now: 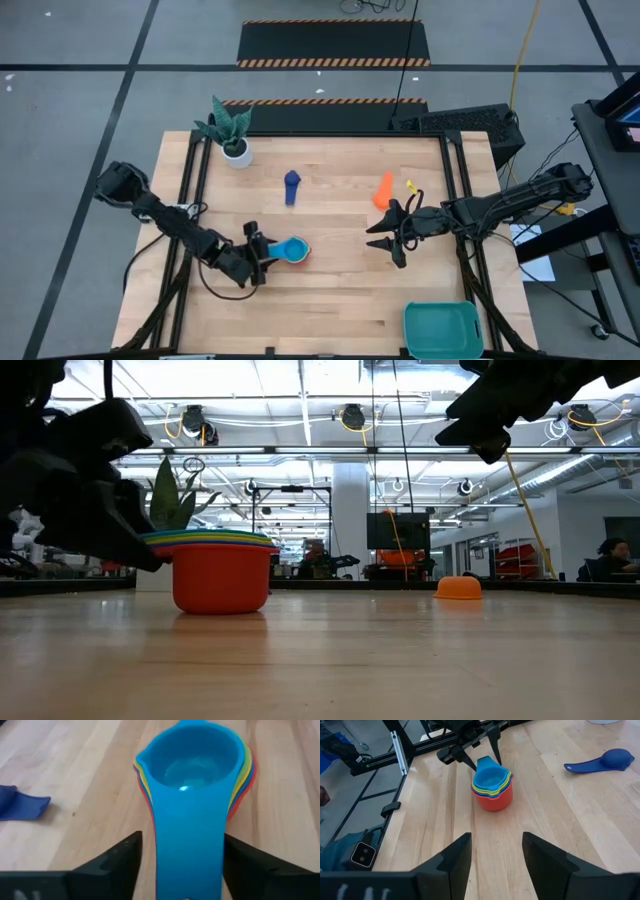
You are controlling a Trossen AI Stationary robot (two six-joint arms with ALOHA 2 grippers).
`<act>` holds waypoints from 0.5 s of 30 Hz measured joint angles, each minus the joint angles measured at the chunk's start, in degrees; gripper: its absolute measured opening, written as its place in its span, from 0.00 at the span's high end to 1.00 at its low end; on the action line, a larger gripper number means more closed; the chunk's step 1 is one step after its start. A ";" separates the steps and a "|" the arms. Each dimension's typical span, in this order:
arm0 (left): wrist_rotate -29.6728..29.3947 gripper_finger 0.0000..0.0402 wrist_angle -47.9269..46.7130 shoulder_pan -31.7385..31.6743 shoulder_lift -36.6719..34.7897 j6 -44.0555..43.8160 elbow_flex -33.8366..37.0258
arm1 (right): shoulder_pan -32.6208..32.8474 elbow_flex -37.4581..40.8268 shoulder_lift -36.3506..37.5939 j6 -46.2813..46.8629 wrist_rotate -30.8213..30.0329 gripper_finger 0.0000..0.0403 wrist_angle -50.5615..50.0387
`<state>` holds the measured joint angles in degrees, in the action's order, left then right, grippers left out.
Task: Nest measuring cups in basket
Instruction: Stack the light blue measuring cup on top of the green measuring cup, then stack the orange measuring cup on top of the light blue measuring cup
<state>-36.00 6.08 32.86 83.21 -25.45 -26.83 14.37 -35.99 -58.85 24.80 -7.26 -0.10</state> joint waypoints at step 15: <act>1.06 0.20 -15.55 0.66 -15.81 -0.79 -0.65 | -0.10 0.00 -0.31 2.95 -9.62 0.59 -3.34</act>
<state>-34.94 -9.47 33.52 67.40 -26.24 -27.48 14.27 -35.99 -59.16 27.75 -16.89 -3.44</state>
